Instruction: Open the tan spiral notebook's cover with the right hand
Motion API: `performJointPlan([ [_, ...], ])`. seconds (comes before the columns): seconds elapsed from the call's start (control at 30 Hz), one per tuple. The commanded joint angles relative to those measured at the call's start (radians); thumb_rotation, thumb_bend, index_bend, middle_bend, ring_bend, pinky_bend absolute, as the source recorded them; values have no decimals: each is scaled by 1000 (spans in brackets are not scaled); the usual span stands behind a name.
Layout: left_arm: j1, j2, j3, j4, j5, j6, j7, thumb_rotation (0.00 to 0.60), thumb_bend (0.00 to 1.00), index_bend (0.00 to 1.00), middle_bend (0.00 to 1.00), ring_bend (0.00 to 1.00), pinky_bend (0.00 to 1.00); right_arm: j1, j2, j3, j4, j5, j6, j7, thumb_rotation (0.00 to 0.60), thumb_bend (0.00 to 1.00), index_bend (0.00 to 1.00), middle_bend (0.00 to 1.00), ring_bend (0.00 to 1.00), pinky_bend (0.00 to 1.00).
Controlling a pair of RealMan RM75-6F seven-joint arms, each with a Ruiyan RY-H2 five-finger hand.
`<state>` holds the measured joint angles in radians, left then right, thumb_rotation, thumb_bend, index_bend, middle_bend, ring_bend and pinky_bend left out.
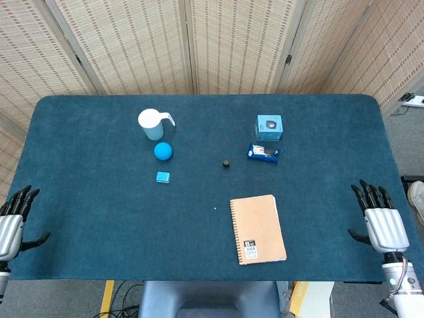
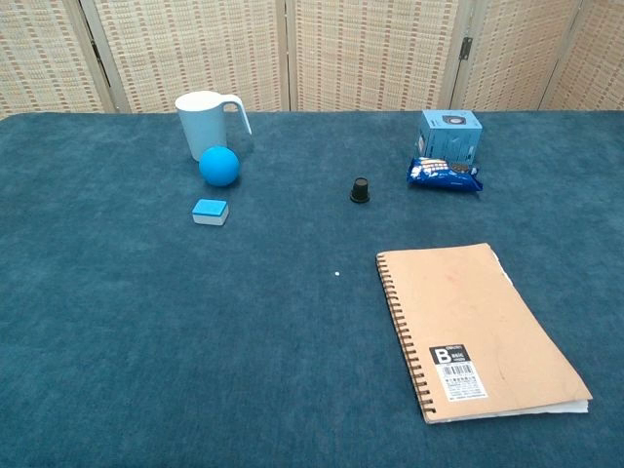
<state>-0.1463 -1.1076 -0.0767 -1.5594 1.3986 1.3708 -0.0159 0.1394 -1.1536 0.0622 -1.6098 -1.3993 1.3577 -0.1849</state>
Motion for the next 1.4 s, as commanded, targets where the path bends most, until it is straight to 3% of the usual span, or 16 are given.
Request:
performJointPlan([
  [0.03, -6, -4, 1, 5, -2, -11, 5, 600, 206, 74, 39, 17, 180, 0, 3, -4, -2, -4, -4, 1, 600, 204, 0, 0, 0, 0],
  [0.23, -9, -6, 5, 0, -2, -17, 12, 600, 206, 66, 27, 17, 180, 7, 3, -14, 4, -31, -13, 19, 600, 232, 0, 0, 0, 0],
  [0.33, -9, -4, 5, 7, -5, -19, 5, 600, 206, 65, 26, 17, 180, 12, -6, -34, 15, -60, -28, 32, 600, 293, 0, 0, 0, 0],
  [0.6, -6, 5, -10, 17, -33, -20, -38, 600, 206, 56, 18, 16, 180, 42, -130, -81, 98, -127, -77, -82, 600, 407, 0, 0, 0, 0],
  [0.87, 3, -3, -20, 32, -37, 7, -50, 600, 206, 57, 0, 15, 181, 88, -218, -86, 181, -135, -149, -45, 600, 400, 0, 0, 0, 0],
  [1.17, 1, 5, -20, 32, -35, -2, -74, 600, 206, 58, 0, 15, 181, 123, -349, -83, 348, -202, -120, 37, 600, 376, 0, 0, 0, 0],
  [1.4, 1, 6, -25, 40, -34, 0, -103, 600, 206, 57, 0, 15, 180, 155, -396, -78, 407, -207, -143, 96, 600, 370, 0, 0, 0, 0],
])
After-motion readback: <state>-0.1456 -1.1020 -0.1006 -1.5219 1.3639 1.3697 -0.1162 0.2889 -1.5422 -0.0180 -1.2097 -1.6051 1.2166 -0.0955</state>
